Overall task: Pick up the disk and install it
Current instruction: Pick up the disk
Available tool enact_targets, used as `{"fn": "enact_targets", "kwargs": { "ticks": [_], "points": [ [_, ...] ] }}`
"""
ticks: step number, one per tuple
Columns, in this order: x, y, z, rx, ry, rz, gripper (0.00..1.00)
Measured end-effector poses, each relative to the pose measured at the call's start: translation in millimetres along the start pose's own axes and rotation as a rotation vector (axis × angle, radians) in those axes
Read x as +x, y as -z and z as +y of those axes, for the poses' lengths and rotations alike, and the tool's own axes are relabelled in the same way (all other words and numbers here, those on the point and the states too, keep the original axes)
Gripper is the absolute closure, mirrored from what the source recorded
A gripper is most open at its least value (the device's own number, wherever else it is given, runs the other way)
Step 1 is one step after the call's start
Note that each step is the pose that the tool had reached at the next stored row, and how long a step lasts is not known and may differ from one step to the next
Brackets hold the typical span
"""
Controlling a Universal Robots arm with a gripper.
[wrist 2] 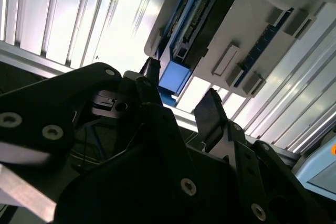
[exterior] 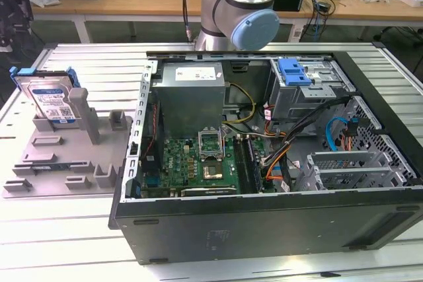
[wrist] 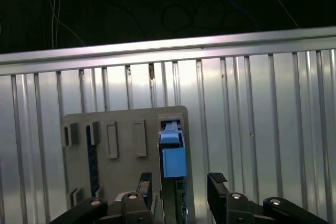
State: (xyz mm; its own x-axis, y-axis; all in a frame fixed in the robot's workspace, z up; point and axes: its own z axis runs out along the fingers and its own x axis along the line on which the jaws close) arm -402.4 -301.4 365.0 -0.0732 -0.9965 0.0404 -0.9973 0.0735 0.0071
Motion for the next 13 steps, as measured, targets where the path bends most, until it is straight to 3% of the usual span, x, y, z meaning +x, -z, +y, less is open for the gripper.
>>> {"fn": "enact_targets", "kwargs": {
  "ticks": [5,13],
  "points": [
    [0.2,-3.6,0.8,0.0005,0.012,-0.0001,0.46],
    [0.9,-9.2,0.6,0.0028,0.068,0.0002,0.46]
  ]
}}
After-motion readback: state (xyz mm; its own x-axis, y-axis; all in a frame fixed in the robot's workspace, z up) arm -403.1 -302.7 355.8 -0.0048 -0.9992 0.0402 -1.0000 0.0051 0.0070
